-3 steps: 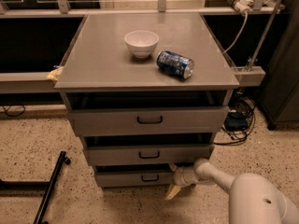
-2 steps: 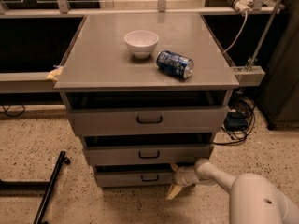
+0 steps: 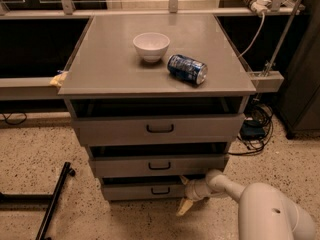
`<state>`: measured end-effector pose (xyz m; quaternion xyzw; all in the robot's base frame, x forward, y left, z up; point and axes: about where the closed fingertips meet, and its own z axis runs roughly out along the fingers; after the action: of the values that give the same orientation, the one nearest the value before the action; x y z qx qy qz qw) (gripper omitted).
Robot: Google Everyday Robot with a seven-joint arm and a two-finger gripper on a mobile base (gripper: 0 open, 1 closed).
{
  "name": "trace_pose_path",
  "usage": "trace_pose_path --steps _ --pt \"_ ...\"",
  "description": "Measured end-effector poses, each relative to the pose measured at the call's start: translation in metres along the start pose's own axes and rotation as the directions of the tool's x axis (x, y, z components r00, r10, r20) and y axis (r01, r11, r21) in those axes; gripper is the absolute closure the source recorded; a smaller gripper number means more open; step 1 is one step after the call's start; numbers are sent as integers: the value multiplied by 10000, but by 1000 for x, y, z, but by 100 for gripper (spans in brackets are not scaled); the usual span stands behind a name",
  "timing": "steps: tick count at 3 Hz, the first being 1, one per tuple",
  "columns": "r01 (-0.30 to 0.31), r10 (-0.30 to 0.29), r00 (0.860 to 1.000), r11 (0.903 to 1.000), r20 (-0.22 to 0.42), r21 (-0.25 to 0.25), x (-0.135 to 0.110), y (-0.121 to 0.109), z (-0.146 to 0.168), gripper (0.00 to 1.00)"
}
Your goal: Open bottom drawer
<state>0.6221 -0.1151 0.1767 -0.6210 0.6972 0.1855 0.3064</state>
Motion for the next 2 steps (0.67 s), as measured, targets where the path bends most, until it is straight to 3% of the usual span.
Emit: trace_pose_path --steps 2 --pt "-182 170 9995 9988 -263 -454 3 11 0 0"
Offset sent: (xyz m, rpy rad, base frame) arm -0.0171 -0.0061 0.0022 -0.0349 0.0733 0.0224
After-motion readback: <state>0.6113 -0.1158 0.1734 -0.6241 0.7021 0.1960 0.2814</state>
